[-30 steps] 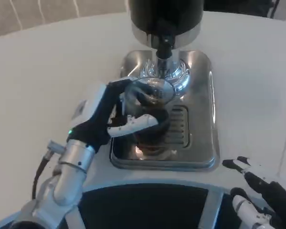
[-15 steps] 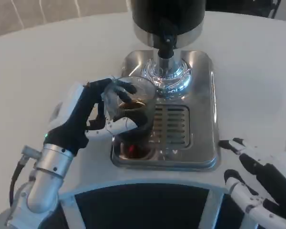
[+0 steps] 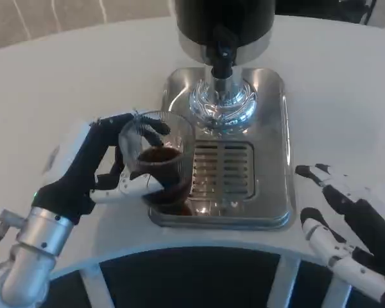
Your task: Grasp the cup under the faucet to collect the drink, then remove the cup.
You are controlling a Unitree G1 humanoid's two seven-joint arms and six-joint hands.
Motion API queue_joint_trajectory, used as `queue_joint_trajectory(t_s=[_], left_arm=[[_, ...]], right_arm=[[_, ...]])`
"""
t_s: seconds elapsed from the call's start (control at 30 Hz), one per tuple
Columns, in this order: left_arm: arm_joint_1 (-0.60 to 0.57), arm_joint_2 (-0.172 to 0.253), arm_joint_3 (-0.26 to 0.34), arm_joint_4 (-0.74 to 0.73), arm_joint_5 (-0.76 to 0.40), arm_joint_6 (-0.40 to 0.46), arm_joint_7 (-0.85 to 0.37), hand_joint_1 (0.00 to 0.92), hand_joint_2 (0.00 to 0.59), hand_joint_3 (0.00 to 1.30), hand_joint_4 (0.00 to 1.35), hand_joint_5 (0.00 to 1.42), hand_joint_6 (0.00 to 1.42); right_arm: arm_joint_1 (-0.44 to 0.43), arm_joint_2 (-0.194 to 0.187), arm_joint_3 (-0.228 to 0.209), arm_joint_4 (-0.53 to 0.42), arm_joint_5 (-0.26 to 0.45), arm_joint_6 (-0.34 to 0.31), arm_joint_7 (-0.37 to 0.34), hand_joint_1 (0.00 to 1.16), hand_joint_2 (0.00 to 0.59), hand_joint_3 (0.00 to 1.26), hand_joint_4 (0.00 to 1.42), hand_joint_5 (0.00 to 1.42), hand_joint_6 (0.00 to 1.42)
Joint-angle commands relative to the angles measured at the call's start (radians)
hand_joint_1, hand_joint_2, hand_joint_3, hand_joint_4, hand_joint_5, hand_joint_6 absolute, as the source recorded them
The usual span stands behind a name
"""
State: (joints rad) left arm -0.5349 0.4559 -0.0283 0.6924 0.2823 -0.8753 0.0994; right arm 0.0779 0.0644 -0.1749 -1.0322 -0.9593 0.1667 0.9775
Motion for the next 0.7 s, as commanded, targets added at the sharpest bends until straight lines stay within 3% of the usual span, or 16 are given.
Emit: queue_joint_trajectory(t_s=[0.03,0.43,0.7], left_arm=[[0.061,0.023,0.037,-0.096,-0.053,-0.035,-0.033,0.606,0.005,0.91,1.11,1.36,0.75],[0.224,0.032,0.101,-0.31,-0.108,-0.037,-0.112,0.609,0.0,0.91,1.09,1.36,0.78],[0.305,0.029,0.121,-0.435,-0.146,-0.031,-0.164,0.609,0.0,0.91,1.09,1.36,0.78]], right_arm=[[-0.017,0.001,0.006,-0.015,-0.015,-0.03,0.01,0.0,0.544,0.07,0.0,0.0,0.0],[-0.005,0.025,0.018,-0.015,-0.007,-0.163,0.026,0.0,0.549,0.06,0.0,0.0,0.0],[0.086,0.055,-0.015,-0.015,0.076,-0.333,0.01,0.0,0.554,0.05,0.0,0.0,0.0]])
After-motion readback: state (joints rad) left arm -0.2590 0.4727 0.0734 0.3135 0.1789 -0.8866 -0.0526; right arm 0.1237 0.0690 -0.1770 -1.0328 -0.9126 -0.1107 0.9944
